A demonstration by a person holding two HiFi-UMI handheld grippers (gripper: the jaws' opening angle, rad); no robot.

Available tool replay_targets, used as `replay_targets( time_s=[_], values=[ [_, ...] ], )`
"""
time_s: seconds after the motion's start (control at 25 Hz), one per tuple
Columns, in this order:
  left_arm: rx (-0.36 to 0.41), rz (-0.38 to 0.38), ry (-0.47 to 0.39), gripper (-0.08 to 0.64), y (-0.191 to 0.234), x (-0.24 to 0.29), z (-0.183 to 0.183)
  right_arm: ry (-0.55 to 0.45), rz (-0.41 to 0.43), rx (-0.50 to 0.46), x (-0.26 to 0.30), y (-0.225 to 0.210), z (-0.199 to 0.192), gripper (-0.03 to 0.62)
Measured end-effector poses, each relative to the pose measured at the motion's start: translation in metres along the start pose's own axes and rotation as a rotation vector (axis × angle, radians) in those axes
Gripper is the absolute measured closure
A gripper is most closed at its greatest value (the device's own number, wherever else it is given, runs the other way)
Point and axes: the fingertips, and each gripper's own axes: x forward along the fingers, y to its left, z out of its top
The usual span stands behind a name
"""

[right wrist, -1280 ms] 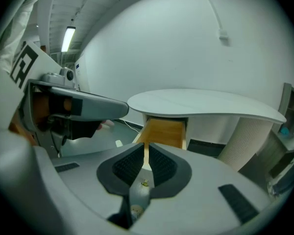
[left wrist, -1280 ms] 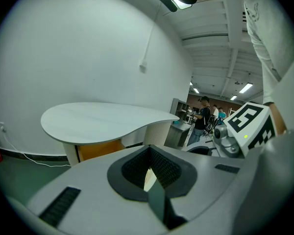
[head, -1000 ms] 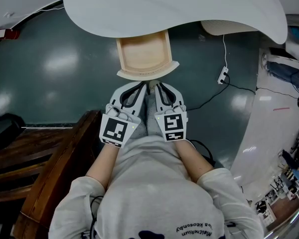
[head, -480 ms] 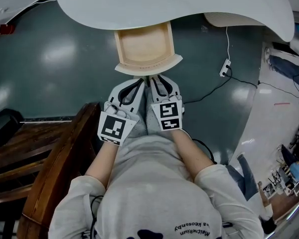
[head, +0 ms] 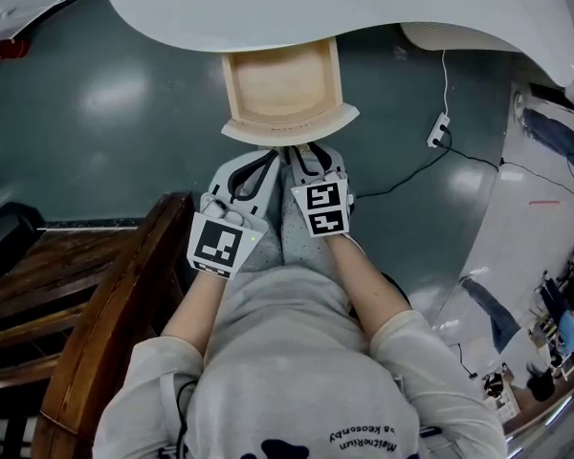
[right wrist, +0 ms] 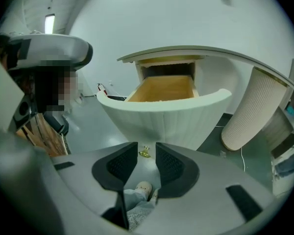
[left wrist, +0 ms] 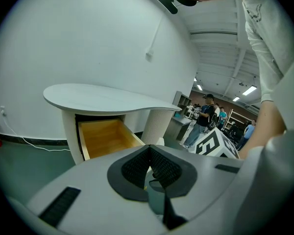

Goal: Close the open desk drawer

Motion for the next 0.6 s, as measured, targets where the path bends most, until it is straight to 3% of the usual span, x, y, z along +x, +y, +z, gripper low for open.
replay_targets(
  time_s=[0.6],
  values=[
    [-0.015,0.0,0.014,0.551,0.005,0.01,-0.015,0.088,0.012,0.068,0.036,0.004,-0.032,0.462]
  ],
)
